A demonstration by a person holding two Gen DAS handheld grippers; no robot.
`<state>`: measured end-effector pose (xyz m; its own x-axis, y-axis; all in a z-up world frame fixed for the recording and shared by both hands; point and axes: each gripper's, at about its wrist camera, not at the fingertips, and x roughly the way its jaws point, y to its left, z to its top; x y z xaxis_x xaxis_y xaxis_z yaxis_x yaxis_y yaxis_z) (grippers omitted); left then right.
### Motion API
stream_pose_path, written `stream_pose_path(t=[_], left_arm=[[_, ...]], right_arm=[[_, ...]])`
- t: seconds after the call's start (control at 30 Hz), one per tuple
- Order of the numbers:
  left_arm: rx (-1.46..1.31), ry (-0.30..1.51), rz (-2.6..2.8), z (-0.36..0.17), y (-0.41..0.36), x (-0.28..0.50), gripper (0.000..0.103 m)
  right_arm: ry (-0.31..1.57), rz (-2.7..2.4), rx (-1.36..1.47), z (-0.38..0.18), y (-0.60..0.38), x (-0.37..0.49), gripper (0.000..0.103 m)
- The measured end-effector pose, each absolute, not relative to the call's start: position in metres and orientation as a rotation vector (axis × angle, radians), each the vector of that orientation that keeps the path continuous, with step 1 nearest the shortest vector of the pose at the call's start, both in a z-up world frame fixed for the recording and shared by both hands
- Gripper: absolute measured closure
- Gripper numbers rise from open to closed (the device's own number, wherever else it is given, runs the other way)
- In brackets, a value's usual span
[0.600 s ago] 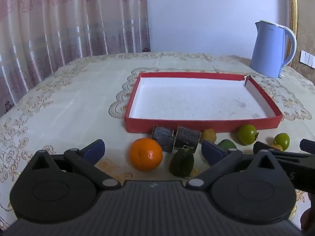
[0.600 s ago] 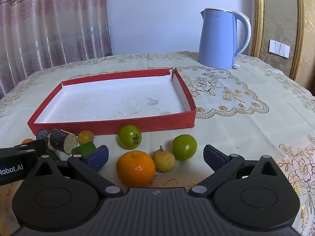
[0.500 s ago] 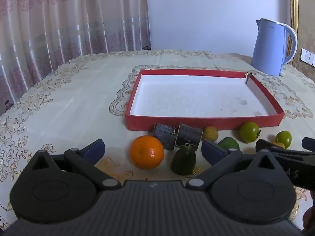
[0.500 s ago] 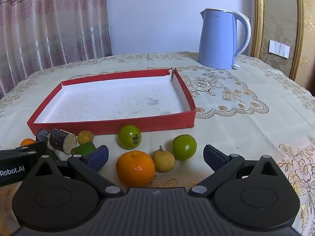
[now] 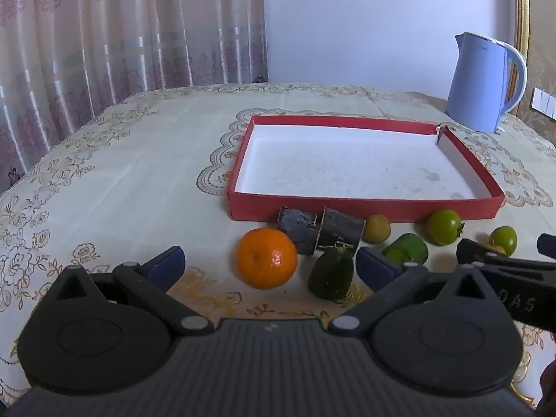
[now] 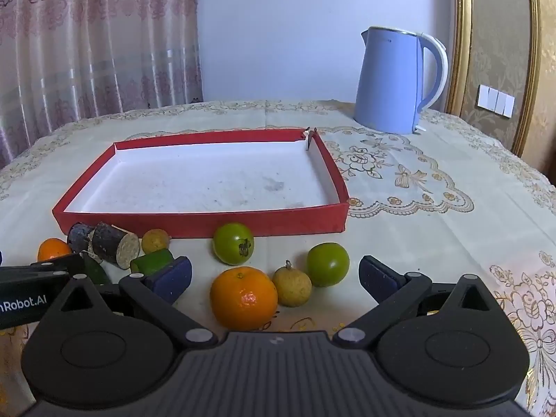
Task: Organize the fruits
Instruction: 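Move the right gripper toward the large mandarin orange in front of the tray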
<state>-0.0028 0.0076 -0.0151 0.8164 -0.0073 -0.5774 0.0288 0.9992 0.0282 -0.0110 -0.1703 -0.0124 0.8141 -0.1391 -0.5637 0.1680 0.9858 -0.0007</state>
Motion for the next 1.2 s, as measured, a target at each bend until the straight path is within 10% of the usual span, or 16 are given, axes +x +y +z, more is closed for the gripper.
stream_pose_path(t=[1.2], left_arm=[[0.048, 0.571, -0.003, -0.007, 0.029, -0.018, 0.0]], right_arm=[[0.492, -0.158, 0.1, -0.003, -0.184, -0.042, 0.0]])
